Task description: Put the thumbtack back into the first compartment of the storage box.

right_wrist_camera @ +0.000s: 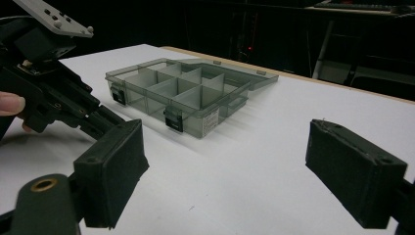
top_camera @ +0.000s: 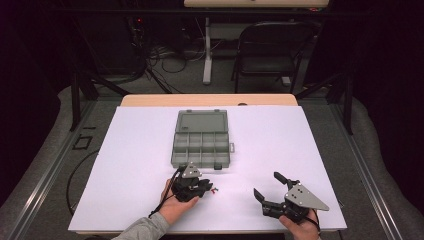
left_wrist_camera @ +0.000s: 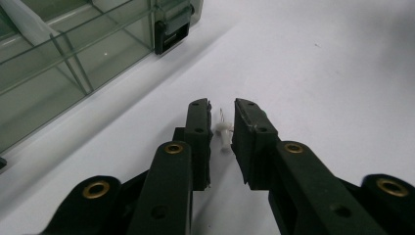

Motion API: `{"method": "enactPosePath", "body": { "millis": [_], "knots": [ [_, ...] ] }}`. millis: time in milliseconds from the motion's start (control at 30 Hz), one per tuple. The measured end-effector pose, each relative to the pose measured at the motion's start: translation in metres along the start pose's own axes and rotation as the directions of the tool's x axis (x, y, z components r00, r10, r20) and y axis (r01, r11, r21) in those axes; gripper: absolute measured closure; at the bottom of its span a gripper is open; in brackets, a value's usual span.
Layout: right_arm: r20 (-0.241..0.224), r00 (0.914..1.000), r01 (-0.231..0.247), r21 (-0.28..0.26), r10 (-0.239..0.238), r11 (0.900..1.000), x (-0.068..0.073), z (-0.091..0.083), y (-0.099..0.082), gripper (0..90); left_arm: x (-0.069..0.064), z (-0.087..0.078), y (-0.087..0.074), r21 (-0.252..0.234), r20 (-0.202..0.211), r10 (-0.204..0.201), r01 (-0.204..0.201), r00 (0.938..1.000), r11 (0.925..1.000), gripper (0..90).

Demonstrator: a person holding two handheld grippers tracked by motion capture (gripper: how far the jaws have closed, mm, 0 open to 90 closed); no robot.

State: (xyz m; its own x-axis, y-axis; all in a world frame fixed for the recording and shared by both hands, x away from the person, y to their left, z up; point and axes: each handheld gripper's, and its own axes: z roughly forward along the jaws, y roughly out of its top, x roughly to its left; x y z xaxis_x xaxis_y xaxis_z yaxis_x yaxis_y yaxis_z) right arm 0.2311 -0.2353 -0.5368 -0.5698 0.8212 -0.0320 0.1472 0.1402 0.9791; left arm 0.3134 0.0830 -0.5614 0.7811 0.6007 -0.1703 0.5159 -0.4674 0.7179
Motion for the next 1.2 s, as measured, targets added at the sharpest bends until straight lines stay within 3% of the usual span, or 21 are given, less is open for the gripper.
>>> {"method": "enactPosePath", "body": {
  "millis": [367, 767, 1100, 1200],
  "knots": [
    [-0.002, 1.0000, -0.004, 0.007, 0.004, 1.0000, 0.000, 0.000, 0.000, 14.4, 0.000, 0.002, 0.000, 0.013, -0.011, 0.007, -0.007, 0.9999, 0.9999, 84.0],
    [0.003, 1.0000, -0.004, 0.000, 0.004, 1.0000, -0.001, 0.000, 0.000, 14.4, 0.003, 0.000, 0.001, 0.003, 0.002, -0.024, 0.024, 0.9997, 0.9997, 85.3],
    [0.002, 1.0000, -0.008, 0.004, 0.008, 1.0000, -0.002, 0.000, 0.000, 14.5, 0.015, -0.030, 0.006, -0.080, -0.003, -0.062, 0.062, 0.9981, 0.9949, 85.3],
    [0.006, 0.9999, -0.009, 0.004, 0.009, 0.9999, -0.002, 0.000, 0.000, 14.5, 0.023, -0.048, 0.008, -0.127, -0.022, -0.085, 0.082, 0.9961, 0.9886, 85.3]
  ]
}}
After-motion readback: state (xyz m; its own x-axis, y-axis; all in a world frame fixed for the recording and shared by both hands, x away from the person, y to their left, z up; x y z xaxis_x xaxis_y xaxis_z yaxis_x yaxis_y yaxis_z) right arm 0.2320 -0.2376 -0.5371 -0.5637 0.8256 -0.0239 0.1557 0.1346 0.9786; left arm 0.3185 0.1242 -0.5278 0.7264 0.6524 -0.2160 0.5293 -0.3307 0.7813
